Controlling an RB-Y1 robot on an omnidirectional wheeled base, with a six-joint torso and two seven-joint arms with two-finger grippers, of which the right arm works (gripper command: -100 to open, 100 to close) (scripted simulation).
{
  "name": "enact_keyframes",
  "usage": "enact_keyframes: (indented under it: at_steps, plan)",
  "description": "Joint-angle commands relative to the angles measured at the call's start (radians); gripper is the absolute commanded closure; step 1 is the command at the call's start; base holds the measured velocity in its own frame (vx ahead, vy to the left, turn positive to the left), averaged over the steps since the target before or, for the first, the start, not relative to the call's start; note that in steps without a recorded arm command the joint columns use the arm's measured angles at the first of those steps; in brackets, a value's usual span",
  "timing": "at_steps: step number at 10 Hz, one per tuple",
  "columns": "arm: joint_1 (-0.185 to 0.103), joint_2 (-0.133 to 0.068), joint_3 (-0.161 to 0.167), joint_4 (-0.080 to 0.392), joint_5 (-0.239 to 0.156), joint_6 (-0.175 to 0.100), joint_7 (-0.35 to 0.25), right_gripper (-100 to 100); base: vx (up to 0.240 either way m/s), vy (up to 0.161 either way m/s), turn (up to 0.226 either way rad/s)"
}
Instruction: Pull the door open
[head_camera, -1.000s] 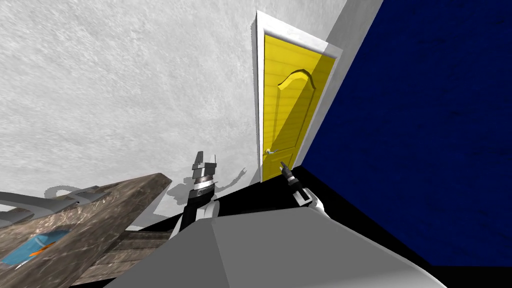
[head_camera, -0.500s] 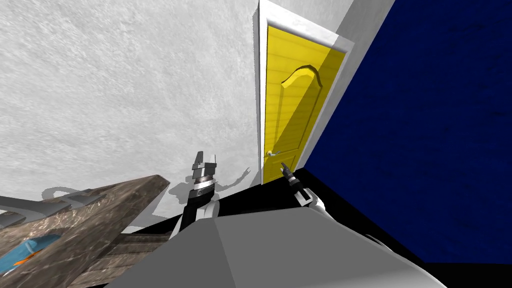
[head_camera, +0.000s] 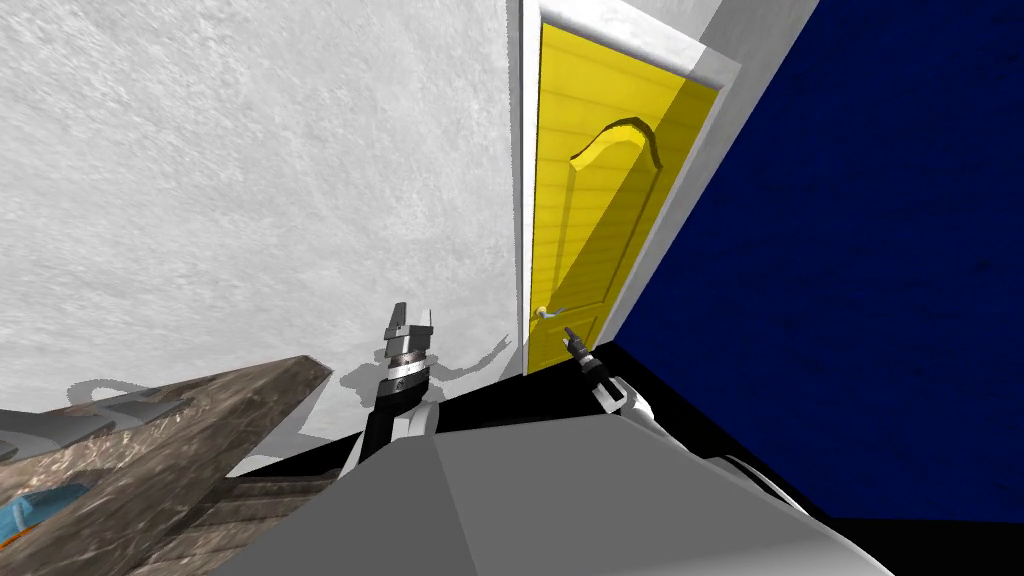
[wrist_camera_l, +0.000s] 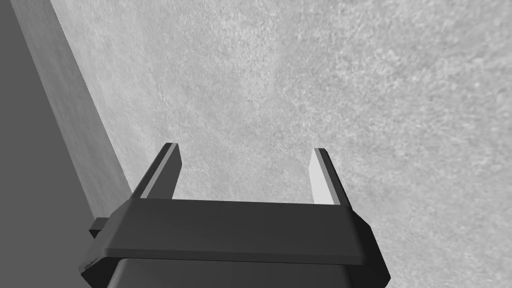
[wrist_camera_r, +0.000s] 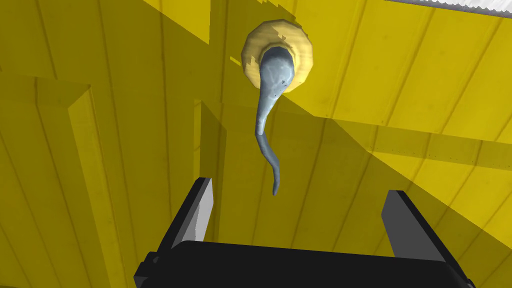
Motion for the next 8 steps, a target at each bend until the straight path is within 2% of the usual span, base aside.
enact_keyframes:
  at_steps: [1,2,5,7,8]
  plan:
    - [-0.01,-0.007,0.0,0.03,0.004,-0.007,-0.012,-100,0.156,-0.056,0.042]
    - [-0.011,-0.004,-0.001,0.029,0.002,-0.009,-0.006,-100,0.069,-0.027,0.012]
    - [0.006,-0.044,-0.045,0.084,-0.03,-0.054,-0.016,-100,0.172,0.087,0.209]
    - [0.021,-0.075,-0.079,0.124,-0.055,-0.087,-0.023,-100,0.205,0.091,0.27]
    - [0.021,-0.075,-0.079,0.124,-0.055,-0.087,-0.023,-100,0.149,0.044,0.082]
